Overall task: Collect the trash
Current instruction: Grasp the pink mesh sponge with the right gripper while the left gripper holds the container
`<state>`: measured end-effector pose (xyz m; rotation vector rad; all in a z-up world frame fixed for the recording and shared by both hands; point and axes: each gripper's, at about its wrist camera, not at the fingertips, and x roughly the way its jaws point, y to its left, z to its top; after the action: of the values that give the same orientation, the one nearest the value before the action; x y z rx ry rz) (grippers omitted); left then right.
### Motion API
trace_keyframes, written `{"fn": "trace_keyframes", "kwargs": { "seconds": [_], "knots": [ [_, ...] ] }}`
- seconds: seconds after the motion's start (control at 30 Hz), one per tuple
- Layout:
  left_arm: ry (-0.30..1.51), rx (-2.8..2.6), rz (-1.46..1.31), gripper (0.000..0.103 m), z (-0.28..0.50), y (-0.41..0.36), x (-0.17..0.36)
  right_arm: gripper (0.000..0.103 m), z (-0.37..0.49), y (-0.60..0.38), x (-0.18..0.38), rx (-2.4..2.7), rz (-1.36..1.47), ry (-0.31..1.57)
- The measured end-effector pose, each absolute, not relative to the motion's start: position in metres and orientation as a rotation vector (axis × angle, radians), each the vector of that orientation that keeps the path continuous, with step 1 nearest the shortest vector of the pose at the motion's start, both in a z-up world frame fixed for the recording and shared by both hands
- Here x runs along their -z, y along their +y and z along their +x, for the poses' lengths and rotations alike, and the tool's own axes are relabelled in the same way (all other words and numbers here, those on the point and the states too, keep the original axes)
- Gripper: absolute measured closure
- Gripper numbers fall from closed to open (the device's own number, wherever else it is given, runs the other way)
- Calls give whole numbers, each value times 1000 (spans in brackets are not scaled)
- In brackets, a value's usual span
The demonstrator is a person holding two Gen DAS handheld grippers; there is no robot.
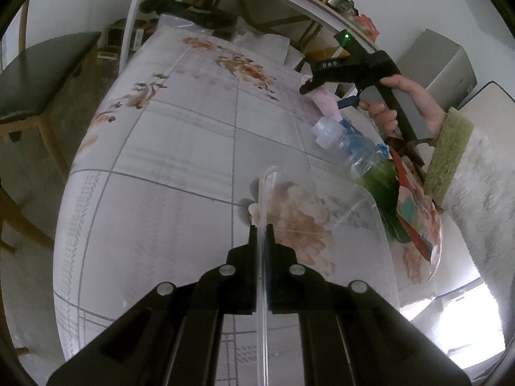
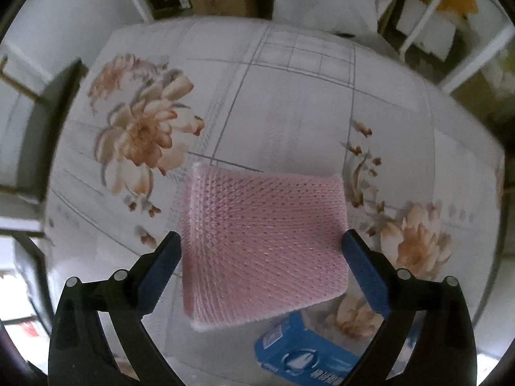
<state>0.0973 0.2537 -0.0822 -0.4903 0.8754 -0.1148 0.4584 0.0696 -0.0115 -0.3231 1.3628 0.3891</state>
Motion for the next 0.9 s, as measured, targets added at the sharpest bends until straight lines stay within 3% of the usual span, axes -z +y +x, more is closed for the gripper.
{"fn": "trace_keyframes", "kwargs": {
  "seconds": [0.2,0.43,0.9],
  "knots": [
    [870,113,-508,99,98,257,84,9,465,59,21,-363,-302,1388],
    [858,94,-514,100,95,261,82,21,473,25,11,-377,-142,1372],
    [770,48,-490,100,70,263,36,23,410,-34,-99,-578,106,1173]
  ]
}}
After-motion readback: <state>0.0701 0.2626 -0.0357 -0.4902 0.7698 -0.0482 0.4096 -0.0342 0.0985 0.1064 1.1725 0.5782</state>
